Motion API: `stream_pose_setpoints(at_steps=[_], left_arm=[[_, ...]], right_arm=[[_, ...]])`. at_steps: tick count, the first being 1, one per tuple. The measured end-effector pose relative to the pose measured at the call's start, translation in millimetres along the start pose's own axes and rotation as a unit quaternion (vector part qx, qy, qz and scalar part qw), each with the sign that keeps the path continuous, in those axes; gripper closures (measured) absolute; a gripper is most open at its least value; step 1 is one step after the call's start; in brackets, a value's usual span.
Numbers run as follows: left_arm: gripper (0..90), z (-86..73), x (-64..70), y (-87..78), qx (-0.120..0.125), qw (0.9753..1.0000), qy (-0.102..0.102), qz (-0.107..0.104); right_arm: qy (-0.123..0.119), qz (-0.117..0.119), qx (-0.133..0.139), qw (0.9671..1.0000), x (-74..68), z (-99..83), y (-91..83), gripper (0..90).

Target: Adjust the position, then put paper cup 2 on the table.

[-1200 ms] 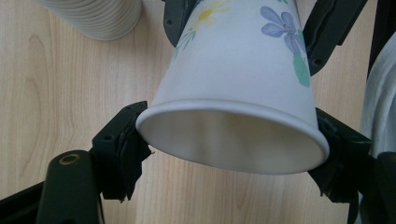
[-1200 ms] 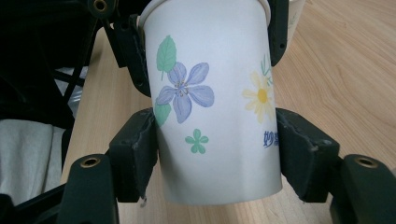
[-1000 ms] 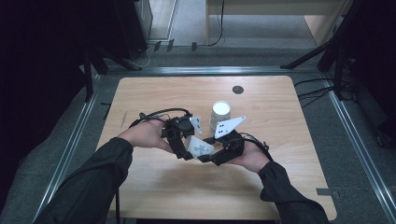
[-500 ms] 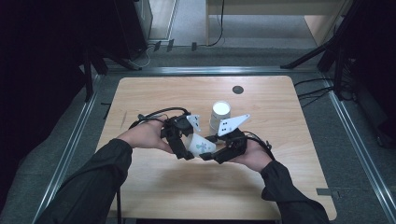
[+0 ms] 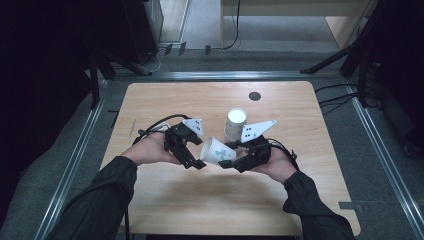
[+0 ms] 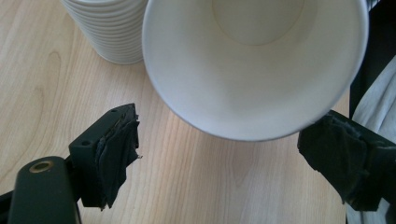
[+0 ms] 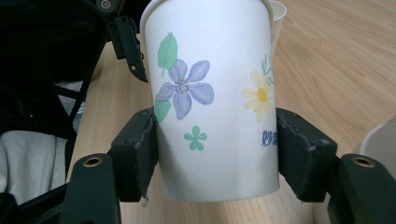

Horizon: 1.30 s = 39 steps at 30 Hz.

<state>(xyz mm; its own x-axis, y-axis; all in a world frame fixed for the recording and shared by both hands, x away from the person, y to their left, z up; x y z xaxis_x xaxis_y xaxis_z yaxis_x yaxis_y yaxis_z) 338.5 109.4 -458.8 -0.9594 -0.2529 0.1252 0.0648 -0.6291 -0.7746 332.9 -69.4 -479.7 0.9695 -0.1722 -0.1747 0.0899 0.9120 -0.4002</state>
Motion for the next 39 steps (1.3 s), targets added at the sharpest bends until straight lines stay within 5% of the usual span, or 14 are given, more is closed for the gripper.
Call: stream_pose_setpoints(at_steps=[14,23,26,33,35,39], left_arm=[[12.7,-18.0,0.1,1.1,0.057,0.9976,-0.039,-0.004],[12.9,-29.0,-1.5,4.9,0.103,0.9915,-0.080,0.001],[12.9,-30.3,0.8,6.1,0.122,0.9887,-0.086,-0.002],[12.9,-31.6,5.3,9.6,0.137,0.9867,-0.088,-0.005],[12.9,-31.6,6.6,8.3,0.157,0.9829,-0.097,-0.010],[12.9,-31.2,8.1,8.0,0.163,0.9818,-0.098,-0.010]], right_arm=[[0.005,-0.009,0.012,0.9999,3.3,0.4,-13.3,35.0],[0.012,-0.015,0.016,0.9997,5.7,-2.8,-19.2,35.0],[0.015,-0.014,0.015,0.9997,5.9,-4.6,-19.4,35.0],[0.017,-0.011,0.017,0.9997,5.8,-5.8,-18.1,34.9],[0.017,-0.010,0.017,0.9997,5.9,-6.3,-17.8,34.9],[0.019,-0.006,0.019,0.9996,6.6,-6.5,-17.7,34.9]])
Point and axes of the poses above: each handheld gripper's, and its own axes: y roughly forward along the jaws, z roughly out of its top, x roughly to its right, the point moved 5 cm from there along y, roughly forward along the jaws, and after that the axes turned 7 degrees about x, right-handed, at the moved point
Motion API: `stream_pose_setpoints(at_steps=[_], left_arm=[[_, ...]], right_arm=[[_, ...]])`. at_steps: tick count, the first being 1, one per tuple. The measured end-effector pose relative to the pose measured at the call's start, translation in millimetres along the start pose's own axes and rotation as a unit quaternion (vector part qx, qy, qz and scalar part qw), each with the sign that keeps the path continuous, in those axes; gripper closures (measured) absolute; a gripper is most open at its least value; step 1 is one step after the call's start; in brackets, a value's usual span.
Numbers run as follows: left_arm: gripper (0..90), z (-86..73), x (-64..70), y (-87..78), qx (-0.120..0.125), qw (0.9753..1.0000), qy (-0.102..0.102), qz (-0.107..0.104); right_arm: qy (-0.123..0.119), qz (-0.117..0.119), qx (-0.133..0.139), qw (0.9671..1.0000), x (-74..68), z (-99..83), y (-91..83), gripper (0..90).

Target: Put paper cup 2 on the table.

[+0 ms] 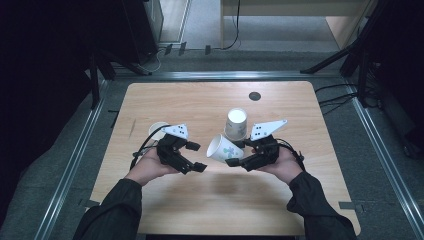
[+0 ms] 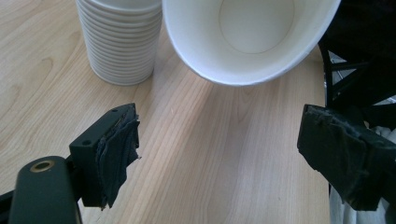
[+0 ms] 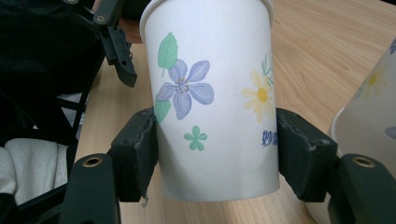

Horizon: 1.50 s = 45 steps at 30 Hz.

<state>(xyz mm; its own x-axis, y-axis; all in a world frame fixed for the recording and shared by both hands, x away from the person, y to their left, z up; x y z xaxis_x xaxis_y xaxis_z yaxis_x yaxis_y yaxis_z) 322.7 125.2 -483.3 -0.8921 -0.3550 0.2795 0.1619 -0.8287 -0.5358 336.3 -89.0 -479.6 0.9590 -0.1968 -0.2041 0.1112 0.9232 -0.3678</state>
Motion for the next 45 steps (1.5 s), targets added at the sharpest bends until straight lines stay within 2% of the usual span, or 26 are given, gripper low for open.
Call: stream_pose_setpoints(at_steps=[1,3,11,13,20,34,45], left_arm=[[12.9,-0.1,0.3,0.3,0.003,1.0000,0.000,0.003],[12.8,0.6,1.1,1.4,0.013,0.9999,-0.008,-0.004],[12.9,3.8,1.0,4.7,0.030,0.9993,-0.014,-0.016],[13.3,5.5,1.7,4.0,0.041,0.9987,-0.017,-0.027],[13.3,8.8,0.6,5.6,0.059,0.9970,-0.028,-0.040],[14.2,10.1,2.2,15.7,0.061,0.9966,-0.030,-0.046],[15.4,10.7,2.2,17.4,0.067,0.9959,-0.035,-0.051]], right_arm=[[0.002,0.001,-0.002,1.0000,0.8,-1.3,0.5,34.9],[0.005,0.003,-0.004,1.0000,1.1,-2.6,1.0,34.9],[0.004,0.013,-0.005,0.9999,-0.1,-3.5,5.3,34.9],[0.004,0.016,-0.004,0.9999,0.1,-4.1,6.6,34.9],[0.006,0.025,0.001,0.9997,-1.5,-3.5,9.6,34.8],[0.008,0.037,-0.003,0.9993,-3.8,-4.9,16.9,34.8],[0.009,0.043,-0.007,0.9990,-5.4,-6.2,21.5,34.8]])
Point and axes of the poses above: each handheld gripper's, and its own axes: y roughly forward along the jaws, z roughly out of its top, x roughly to its right, the point moved 5 cm from there along y, roughly forward along the jaws, and after that the axes turned 7 degrees about x, right-handed, at the moved point
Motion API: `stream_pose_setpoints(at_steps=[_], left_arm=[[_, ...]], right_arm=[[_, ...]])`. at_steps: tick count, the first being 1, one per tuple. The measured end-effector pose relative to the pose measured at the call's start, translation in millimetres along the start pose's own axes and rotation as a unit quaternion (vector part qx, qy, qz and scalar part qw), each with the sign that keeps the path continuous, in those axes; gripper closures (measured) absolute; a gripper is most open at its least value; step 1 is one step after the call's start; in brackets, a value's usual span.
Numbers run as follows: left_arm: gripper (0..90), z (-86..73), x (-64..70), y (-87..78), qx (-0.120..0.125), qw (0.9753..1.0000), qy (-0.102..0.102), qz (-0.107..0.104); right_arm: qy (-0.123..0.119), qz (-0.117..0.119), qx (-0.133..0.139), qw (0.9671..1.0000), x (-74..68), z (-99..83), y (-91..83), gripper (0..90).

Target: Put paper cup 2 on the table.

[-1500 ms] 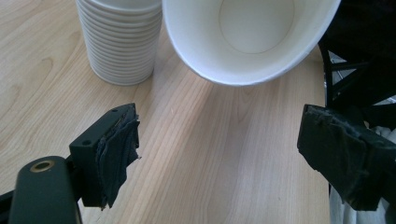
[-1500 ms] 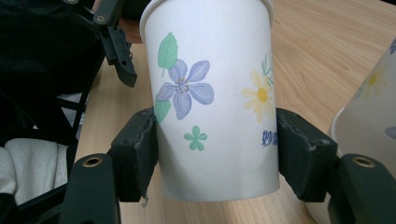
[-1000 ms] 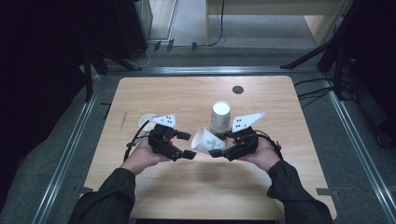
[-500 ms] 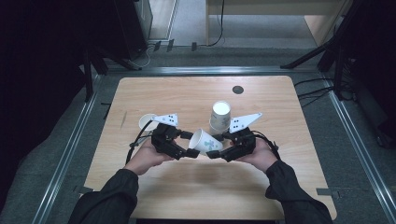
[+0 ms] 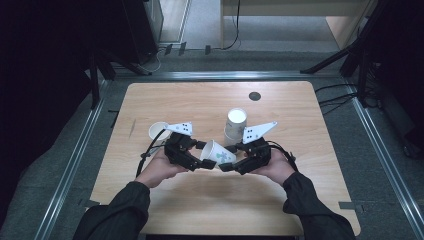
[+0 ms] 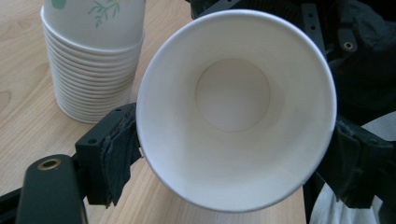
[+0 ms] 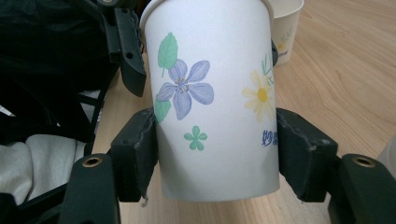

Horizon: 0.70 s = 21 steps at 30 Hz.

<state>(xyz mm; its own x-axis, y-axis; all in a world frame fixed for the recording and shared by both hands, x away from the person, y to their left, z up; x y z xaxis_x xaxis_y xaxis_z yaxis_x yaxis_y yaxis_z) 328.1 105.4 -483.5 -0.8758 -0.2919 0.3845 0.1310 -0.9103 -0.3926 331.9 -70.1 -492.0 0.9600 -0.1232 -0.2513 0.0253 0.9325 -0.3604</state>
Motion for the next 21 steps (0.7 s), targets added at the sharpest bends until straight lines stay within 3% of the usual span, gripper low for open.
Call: stream_pose_setpoints(at_steps=[3,21], left_arm=[[19.5,0.1,0.0,-0.1,0.003,1.0000,-0.001,-0.001],[21.8,-0.7,-0.7,-0.6,0.000,1.0000,0.000,-0.003]], right_arm=[[0.000,0.002,-0.002,1.0000,-0.3,-0.3,1.3,34.8],[0.011,0.007,-0.008,0.9999,0.4,-1.3,2.7,33.3]])
Point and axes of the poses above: each handheld gripper's, and its own axes: y roughly forward along the jaws, z roughly out of its top, x roughly to its right, the point moved 5 cm from there along y, roughly forward along the jaws, and after that the axes turned 7 degrees about x, right-handed, at the moved point
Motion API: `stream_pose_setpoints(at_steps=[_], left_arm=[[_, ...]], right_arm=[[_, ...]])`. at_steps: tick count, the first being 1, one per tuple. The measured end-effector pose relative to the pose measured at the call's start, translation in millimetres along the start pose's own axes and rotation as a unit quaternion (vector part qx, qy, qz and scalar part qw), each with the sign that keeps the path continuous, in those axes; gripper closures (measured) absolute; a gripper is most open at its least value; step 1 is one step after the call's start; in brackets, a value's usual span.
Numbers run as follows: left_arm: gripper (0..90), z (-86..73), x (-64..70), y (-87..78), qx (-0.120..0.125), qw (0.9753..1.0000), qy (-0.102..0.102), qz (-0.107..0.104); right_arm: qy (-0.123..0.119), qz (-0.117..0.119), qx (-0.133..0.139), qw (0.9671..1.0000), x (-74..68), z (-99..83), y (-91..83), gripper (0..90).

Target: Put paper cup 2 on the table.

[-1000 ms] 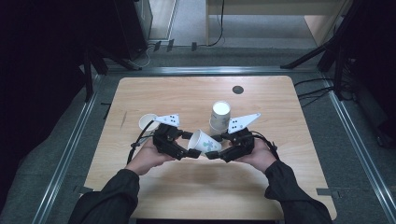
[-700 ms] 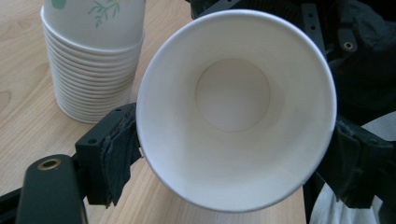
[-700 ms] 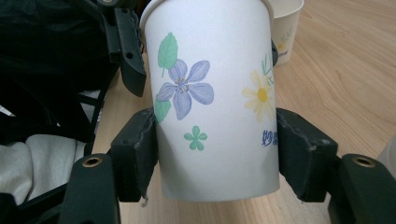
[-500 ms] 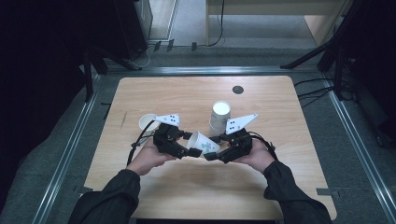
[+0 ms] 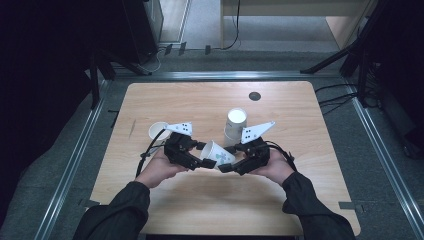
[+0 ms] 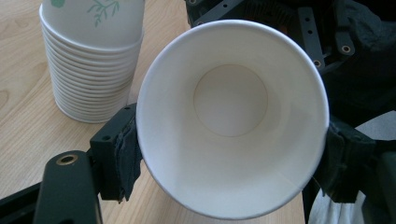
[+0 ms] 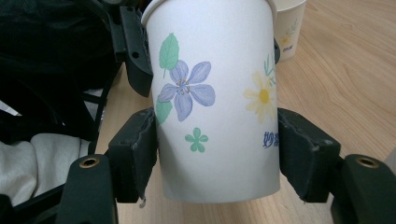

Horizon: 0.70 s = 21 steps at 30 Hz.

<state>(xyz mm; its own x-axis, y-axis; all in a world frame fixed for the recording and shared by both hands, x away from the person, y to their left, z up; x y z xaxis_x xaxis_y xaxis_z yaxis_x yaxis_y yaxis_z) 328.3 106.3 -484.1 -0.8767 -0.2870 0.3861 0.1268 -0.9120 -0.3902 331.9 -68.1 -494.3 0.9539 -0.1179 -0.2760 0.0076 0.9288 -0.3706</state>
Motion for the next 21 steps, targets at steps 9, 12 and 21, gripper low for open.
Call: stream_pose_setpoints(at_steps=[9,12,21], left_arm=[[22.0,0.7,0.3,-1.7,0.003,1.0000,0.003,0.000],[22.0,1.1,0.3,-2.3,0.005,1.0000,0.003,0.001],[21.9,3.9,-1.3,-9.4,0.020,0.9998,-0.001,0.005]], right_arm=[[-0.008,-0.004,0.003,1.0000,-1.1,1.0,-0.6,32.6],[-0.008,-0.005,0.005,0.9999,-0.9,1.4,-0.9,32.2],[0.006,-0.004,0.005,1.0000,0.9,0.0,-3.4,27.5]])
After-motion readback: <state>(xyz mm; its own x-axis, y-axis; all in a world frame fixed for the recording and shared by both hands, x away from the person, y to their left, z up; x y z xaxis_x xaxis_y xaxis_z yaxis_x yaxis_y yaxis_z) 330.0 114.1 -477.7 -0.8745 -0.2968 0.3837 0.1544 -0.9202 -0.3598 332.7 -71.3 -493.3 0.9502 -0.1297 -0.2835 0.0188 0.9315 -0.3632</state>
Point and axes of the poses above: each handheld gripper's, and its own axes: y roughly forward along the jaws, z roughly out of its top, x roughly to its right, the point moved 5 cm from there along y, roughly forward along the jaws, and after that the axes turned 7 degrees about x, right-handed, at the moved point
